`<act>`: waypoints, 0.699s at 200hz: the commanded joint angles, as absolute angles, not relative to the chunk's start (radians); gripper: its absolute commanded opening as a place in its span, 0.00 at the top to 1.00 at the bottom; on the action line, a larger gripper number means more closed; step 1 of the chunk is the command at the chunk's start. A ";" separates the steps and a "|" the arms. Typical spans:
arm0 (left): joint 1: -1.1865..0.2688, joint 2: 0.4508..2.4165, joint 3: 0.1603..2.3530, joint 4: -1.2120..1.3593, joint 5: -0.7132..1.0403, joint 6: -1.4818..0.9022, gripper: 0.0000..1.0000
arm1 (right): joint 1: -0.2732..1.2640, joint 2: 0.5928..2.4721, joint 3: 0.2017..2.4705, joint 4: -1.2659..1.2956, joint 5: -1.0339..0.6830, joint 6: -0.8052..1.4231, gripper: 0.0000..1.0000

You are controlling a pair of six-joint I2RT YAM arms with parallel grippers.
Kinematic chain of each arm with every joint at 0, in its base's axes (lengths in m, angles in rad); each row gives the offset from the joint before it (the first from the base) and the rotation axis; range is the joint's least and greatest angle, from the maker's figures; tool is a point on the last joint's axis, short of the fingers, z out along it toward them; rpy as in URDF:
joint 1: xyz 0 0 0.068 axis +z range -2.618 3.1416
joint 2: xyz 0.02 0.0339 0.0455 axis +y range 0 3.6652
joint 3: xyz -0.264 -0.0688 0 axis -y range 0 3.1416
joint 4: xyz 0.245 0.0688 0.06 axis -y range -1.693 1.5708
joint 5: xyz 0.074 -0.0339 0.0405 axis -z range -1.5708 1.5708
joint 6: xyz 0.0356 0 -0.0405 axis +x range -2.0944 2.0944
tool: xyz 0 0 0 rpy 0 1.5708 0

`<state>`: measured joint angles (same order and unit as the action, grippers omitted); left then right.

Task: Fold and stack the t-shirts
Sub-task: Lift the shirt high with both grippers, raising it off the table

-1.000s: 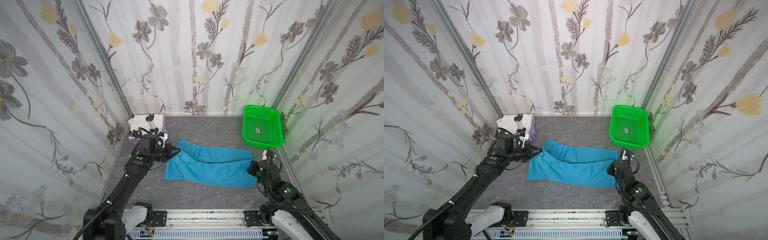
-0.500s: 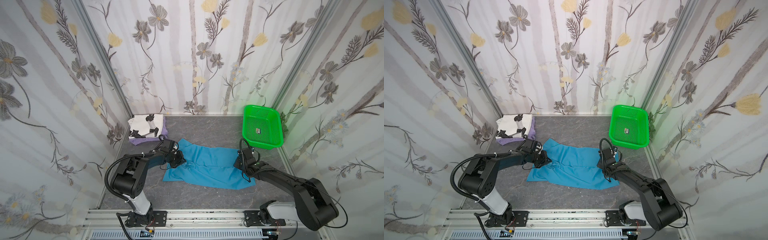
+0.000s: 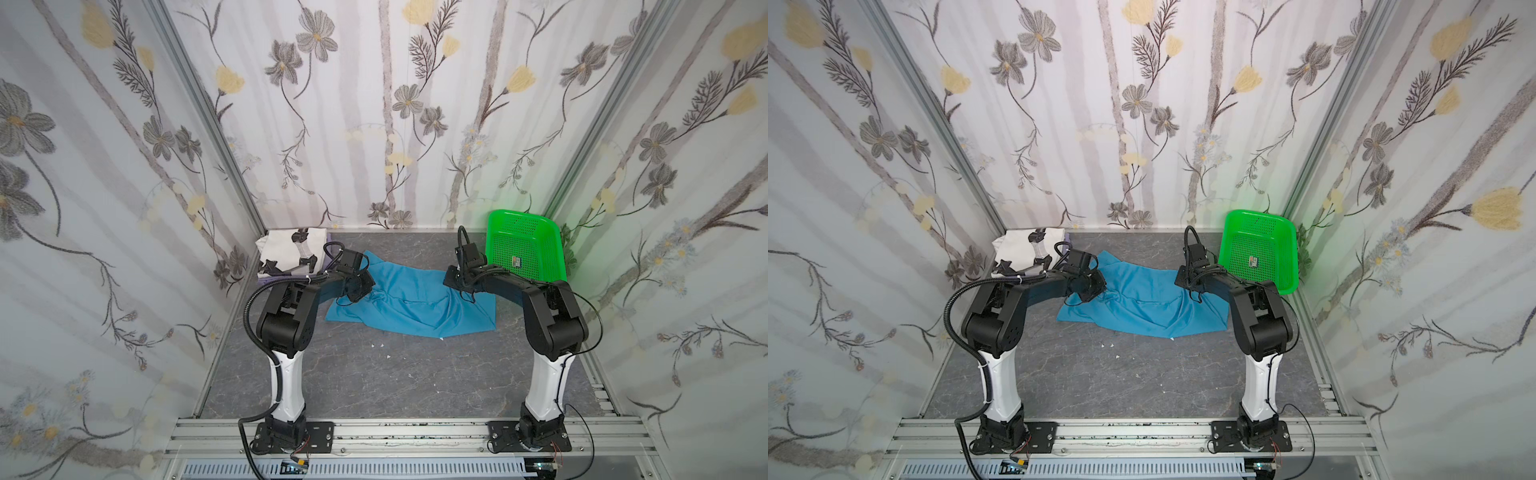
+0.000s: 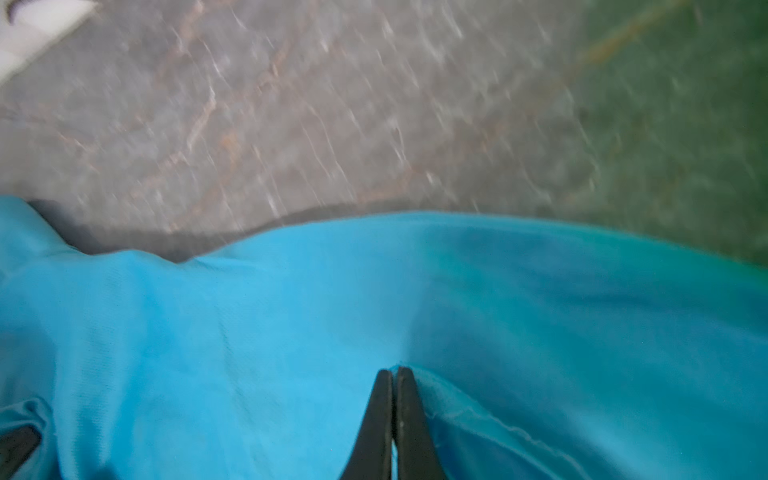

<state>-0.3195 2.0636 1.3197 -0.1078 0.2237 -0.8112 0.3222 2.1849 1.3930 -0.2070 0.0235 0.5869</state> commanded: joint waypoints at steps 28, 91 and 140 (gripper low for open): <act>-0.258 2.195 1.645 -0.160 0.212 -0.734 1.00 | 0.283 2.403 1.850 -0.338 -0.087 0.461 1.00; -0.159 1.898 1.673 -0.195 0.371 -0.666 1.00 | 0.265 2.386 2.235 -0.379 -0.229 0.369 1.00; -0.078 1.717 1.767 -0.234 0.527 -0.631 1.00 | 0.250 2.281 2.318 -0.232 -0.402 0.370 1.00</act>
<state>-0.0956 1.7744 1.7573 -0.2062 0.4358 -0.6571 0.2558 2.3211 2.2921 -0.3538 -0.2798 0.3767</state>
